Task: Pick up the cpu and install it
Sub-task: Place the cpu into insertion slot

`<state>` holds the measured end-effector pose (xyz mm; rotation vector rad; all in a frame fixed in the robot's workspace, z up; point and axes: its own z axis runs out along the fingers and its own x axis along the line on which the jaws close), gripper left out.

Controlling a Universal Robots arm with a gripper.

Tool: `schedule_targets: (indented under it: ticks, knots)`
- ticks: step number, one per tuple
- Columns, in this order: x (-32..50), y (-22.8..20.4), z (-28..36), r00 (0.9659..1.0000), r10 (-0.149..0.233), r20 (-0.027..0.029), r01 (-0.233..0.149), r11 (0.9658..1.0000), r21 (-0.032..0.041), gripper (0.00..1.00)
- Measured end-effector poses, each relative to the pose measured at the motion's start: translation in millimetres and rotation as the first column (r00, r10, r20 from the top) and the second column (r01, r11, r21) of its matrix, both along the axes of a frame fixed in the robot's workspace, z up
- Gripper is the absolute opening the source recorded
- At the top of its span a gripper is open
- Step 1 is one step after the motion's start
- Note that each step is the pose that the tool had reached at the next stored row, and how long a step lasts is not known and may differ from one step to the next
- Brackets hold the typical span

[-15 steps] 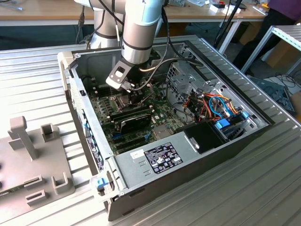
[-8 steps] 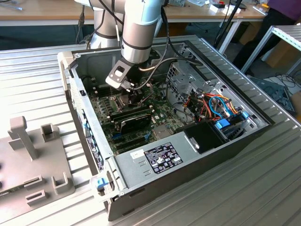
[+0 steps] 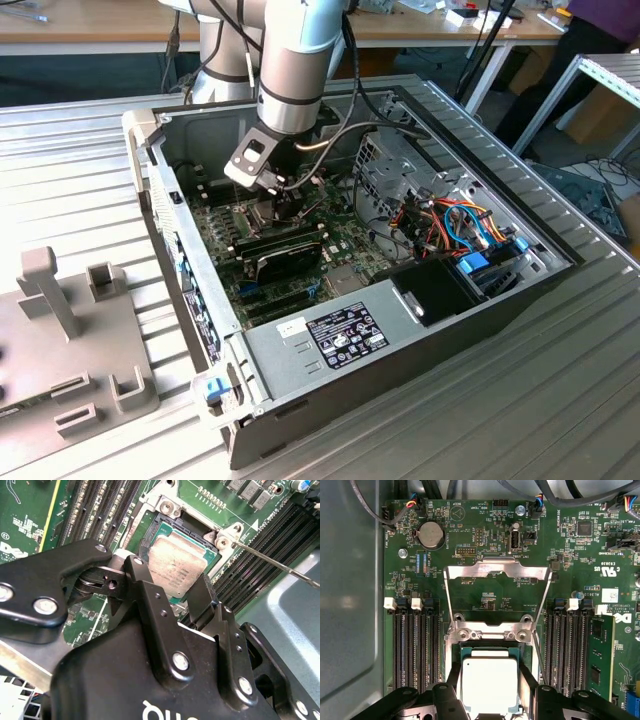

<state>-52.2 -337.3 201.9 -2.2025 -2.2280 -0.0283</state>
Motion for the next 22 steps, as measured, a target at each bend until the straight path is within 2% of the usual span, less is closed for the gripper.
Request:
schedule_targets:
  ticks: [22]
  knots:
    - [0.0, 0.1, -2.2, 1.0000, -0.007, -0.0001, 0.007, 1.0000, -0.0001, 0.55]
